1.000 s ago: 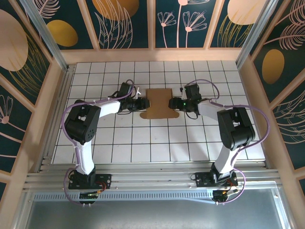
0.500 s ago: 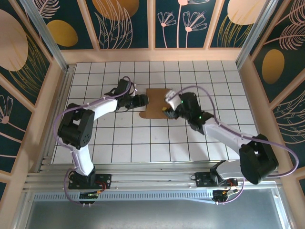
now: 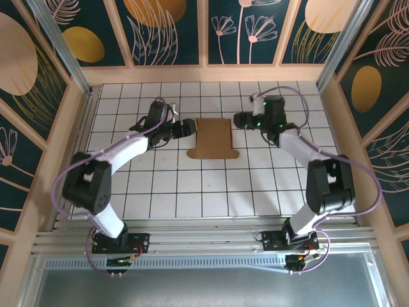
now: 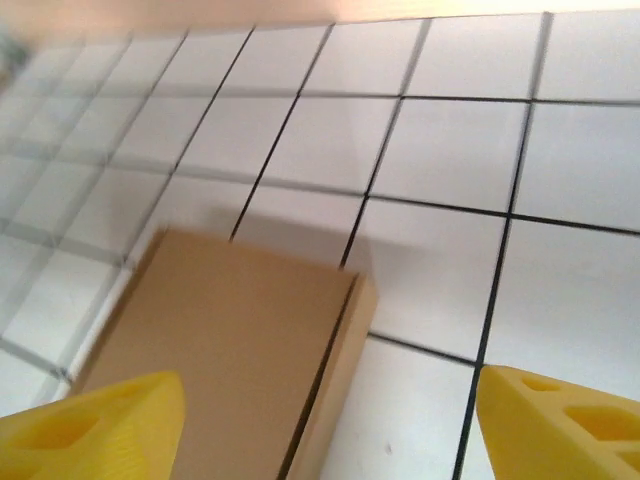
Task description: Fold the paper box
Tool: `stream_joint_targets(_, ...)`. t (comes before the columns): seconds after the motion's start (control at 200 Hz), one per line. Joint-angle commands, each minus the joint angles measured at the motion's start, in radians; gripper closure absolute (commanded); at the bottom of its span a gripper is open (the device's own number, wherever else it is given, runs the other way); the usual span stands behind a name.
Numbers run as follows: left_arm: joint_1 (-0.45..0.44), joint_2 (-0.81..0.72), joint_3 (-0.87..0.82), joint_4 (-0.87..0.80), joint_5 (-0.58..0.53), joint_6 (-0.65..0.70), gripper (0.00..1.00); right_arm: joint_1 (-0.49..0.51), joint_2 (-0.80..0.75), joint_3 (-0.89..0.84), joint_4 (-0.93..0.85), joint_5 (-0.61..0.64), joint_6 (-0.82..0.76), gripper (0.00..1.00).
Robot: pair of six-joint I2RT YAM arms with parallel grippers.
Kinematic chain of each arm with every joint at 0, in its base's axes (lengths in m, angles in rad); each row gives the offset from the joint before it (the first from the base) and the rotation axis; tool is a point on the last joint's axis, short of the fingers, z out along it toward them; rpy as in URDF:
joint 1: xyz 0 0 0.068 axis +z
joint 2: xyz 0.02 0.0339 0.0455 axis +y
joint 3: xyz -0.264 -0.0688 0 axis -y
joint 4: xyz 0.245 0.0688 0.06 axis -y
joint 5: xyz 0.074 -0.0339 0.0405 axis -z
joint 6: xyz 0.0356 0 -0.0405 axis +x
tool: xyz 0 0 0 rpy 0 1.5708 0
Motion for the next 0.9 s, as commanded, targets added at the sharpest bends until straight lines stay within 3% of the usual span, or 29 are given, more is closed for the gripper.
stream_joint_targets(0.0,0.004,0.096,0.065,0.049,0.112,-0.061,0.17,-0.001,0.125,-0.024,-0.010,-0.309,0.438,0.09)
stream_joint_targets(0.07,0.004,0.149,0.105,0.056,0.131,-0.057,0.16,0.018,0.166,-0.009,0.012,-0.310,0.465,0.04)
stream_joint_targets(0.26,0.007,0.249,0.148,0.051,0.092,-0.046,0.14,0.072,0.248,0.040,-0.020,-0.222,0.468,0.05)
stream_joint_targets(0.44,0.008,0.340,0.170,0.115,0.251,-0.070,0.11,0.094,0.312,0.051,0.014,-0.209,0.482,0.10)
stream_joint_targets(0.546,0.009,0.370,0.170,0.112,0.281,-0.068,0.11,0.094,0.332,0.051,0.020,-0.213,0.475,0.17)
stream_joint_targets(0.666,0.007,0.401,0.159,0.174,0.408,-0.124,0.16,0.098,0.354,0.025,0.109,-0.301,0.525,0.28)
stream_joint_targets(0.891,0.007,0.352,0.098,0.380,0.525,-0.293,0.31,0.122,0.353,-0.024,0.263,-0.393,0.615,0.34)
